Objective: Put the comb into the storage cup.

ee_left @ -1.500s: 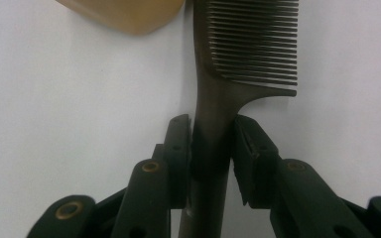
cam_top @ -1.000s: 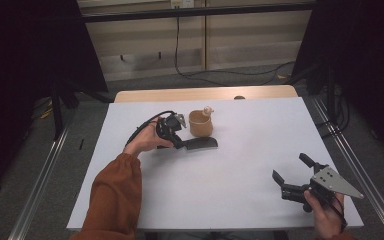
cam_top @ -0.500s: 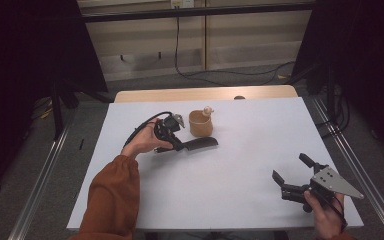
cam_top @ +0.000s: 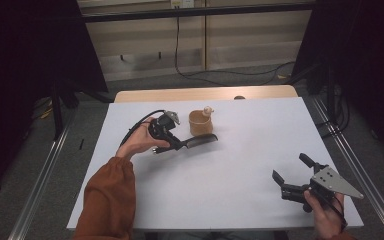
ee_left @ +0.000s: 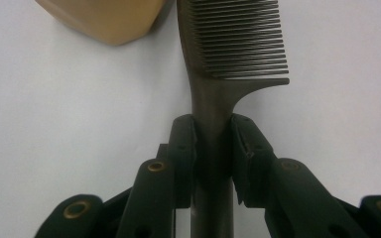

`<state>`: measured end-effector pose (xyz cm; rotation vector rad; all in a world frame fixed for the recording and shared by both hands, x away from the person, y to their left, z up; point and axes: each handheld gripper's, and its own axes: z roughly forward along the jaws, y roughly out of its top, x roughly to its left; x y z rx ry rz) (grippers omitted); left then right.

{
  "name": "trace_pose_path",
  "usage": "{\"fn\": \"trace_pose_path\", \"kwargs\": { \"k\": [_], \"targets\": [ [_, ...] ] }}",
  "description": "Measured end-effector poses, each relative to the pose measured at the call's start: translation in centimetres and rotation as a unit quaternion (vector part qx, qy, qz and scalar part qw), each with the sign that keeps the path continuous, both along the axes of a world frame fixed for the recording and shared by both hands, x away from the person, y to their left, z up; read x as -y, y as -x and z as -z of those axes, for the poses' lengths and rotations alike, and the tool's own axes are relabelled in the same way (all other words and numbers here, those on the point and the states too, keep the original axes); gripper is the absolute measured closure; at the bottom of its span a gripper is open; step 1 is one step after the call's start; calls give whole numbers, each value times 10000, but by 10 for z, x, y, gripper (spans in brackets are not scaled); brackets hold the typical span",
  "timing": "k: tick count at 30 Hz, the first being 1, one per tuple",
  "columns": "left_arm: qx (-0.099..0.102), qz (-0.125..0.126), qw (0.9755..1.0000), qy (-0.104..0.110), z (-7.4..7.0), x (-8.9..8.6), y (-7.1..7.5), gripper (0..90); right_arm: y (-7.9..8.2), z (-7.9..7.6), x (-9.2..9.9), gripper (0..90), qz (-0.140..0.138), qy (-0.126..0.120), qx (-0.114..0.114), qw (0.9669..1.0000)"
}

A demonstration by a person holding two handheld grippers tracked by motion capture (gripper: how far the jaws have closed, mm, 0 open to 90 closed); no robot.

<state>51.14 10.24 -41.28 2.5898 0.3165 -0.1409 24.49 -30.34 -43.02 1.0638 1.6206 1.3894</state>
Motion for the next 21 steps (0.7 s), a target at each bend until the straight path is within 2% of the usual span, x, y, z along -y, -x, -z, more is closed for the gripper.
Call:
{"fn": "trace_pose_path", "kwargs": {
  "k": [1,3,5,10,18,19,21],
  "targets": [
    [-58,6,10000,49,-1,-1,0,730,0,0,0,0,2,-5,-1,10000],
    [-7,-24,9999,110,-3,-2,2,730,0,0,0,0,5,1,3,10000],
    [-72,44,9998,177,-5,-2,3,729,0,0,0,0,6,4,7,10000],
    [-31,7,9993,380,-9,-3,5,729,0,0,0,0,-1,-1,9,10000],
    [205,-141,9976,646,-19,-9,7,729,0,0,0,0,-7,-3,13,10000],
    [193,-163,9970,733,-20,-10,7,730,0,0,0,0,-5,-4,10,10000],
    [196,-198,9966,778,-22,-11,8,730,0,0,0,0,-2,-2,19,10000]
  ]
}}
